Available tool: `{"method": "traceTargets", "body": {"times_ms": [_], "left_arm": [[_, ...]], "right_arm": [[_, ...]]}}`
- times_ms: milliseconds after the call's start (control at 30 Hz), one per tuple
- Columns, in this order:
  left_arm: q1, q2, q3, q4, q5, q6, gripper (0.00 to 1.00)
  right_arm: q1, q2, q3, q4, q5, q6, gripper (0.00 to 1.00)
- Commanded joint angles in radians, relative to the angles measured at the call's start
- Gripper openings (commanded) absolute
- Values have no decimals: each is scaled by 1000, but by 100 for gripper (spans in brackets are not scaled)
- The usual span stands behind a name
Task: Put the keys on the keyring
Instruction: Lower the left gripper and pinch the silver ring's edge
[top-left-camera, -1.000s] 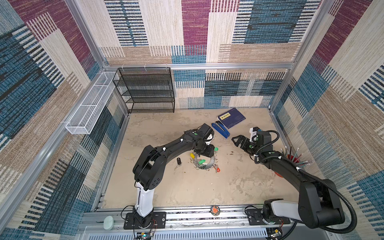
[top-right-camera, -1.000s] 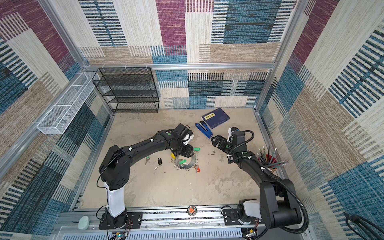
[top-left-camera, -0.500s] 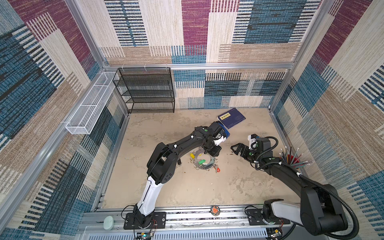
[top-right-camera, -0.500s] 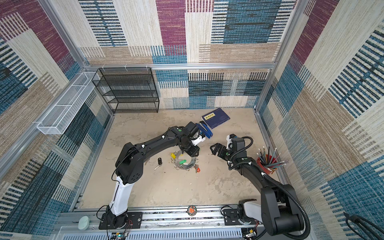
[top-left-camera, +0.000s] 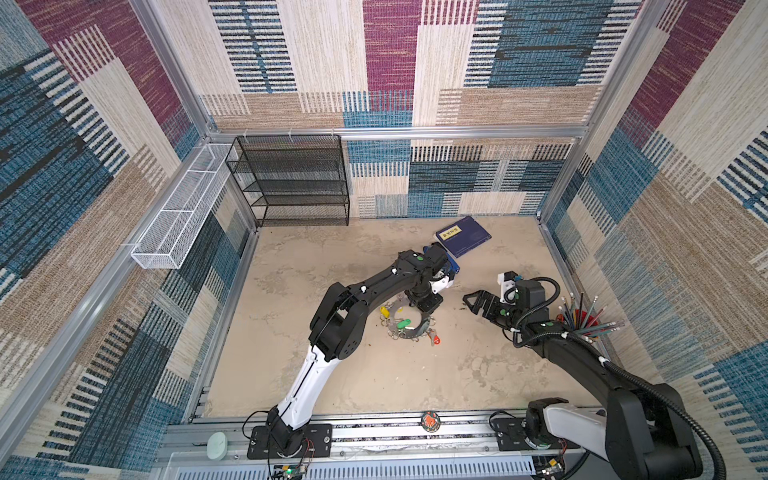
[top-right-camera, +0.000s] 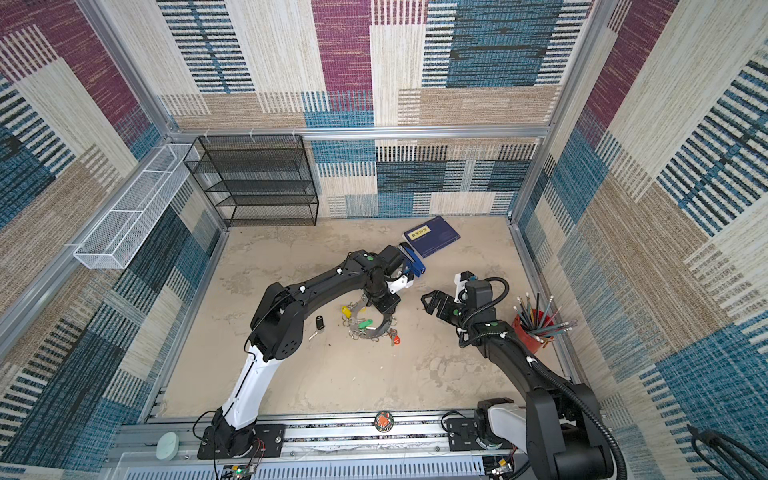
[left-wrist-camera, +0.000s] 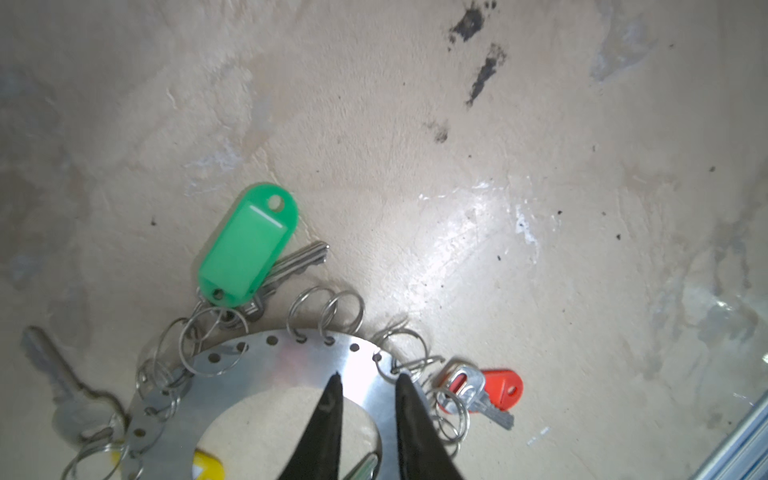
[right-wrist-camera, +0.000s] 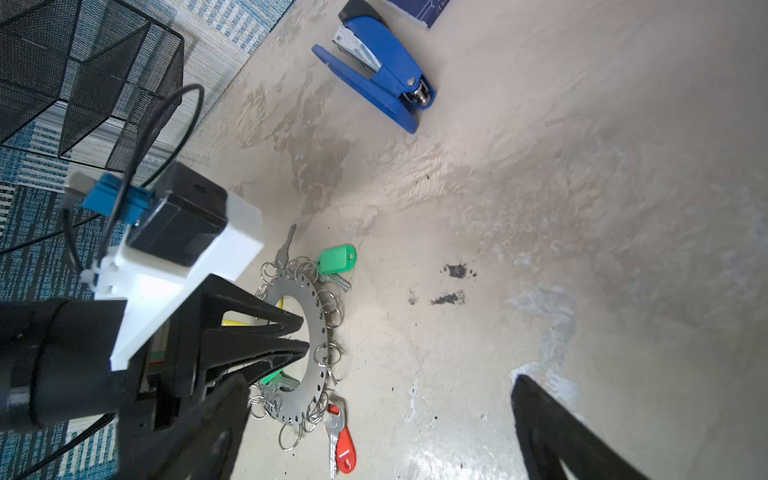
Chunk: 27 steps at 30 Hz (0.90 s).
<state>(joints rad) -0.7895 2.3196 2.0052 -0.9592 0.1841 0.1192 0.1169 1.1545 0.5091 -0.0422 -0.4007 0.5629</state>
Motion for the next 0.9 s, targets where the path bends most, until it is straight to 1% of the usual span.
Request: {"method": "traceTargets", "body": {"times_ms": [0,200,500,800,867], "left_arm": [[-1,13,19,-17,-27,4,26],[0,38,58,-13,-58,-4,29],[-1,85,113,-29,-42,-4,30],[-8,110,119,-53,-22,2,26],[-12,109,118,-54,-25,2,22]], "right_arm": [[1,-11,-4,16,-6,-3,100],[1,-10,-2,15,-10,-2,100],[1,-15,-7,8,-13,-2,100],[1,-13,-19,17,-15,1,100],[1,-10,-21,20,-16,3,100]]}}
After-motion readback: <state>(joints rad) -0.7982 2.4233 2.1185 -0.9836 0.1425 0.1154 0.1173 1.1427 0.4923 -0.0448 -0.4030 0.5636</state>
